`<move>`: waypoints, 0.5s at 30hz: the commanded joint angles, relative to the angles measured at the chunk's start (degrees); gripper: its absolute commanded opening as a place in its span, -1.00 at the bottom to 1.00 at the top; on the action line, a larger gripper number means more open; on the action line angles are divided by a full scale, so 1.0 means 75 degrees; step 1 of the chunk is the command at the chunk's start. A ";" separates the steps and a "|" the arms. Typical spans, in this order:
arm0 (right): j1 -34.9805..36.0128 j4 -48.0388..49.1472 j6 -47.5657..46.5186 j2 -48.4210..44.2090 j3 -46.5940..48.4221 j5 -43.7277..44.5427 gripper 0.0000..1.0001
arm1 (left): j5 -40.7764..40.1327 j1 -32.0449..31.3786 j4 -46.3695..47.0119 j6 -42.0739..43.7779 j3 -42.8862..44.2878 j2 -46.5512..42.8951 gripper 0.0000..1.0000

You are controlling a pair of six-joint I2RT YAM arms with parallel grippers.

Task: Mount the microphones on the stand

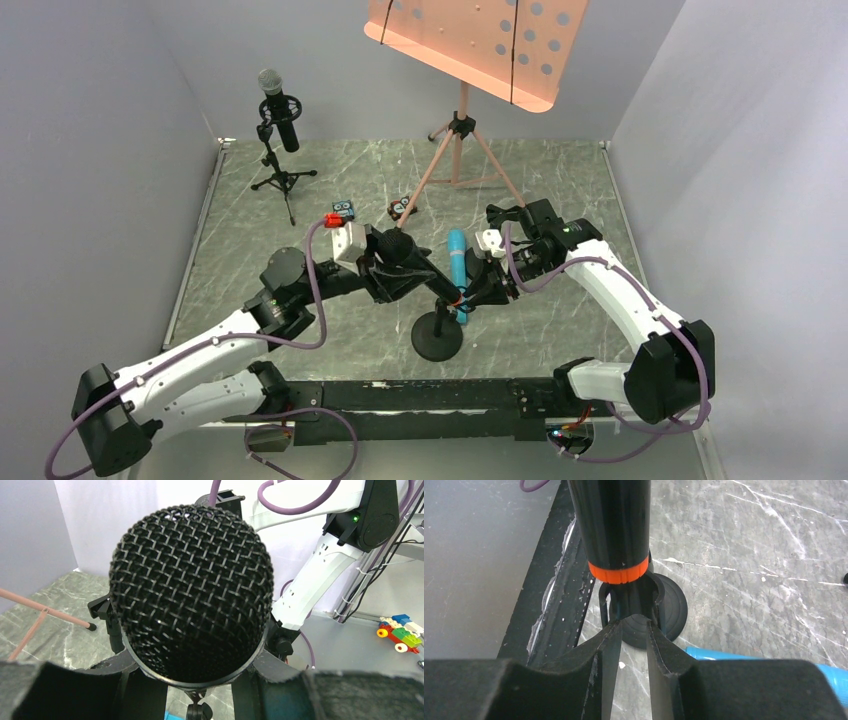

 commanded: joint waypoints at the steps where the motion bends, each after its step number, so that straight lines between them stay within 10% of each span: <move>1: 0.0036 0.0235 -0.0090 -0.0138 -0.0054 -0.0243 -0.30 | 0.0136 0.0008 0.1140 -0.0286 -0.0006 0.0158 -1.00; 15: 0.0033 0.0313 -0.0039 -0.0201 -0.0143 -0.0256 -0.19 | 0.0082 -0.0044 0.1624 -0.0425 -0.0261 0.0646 -1.00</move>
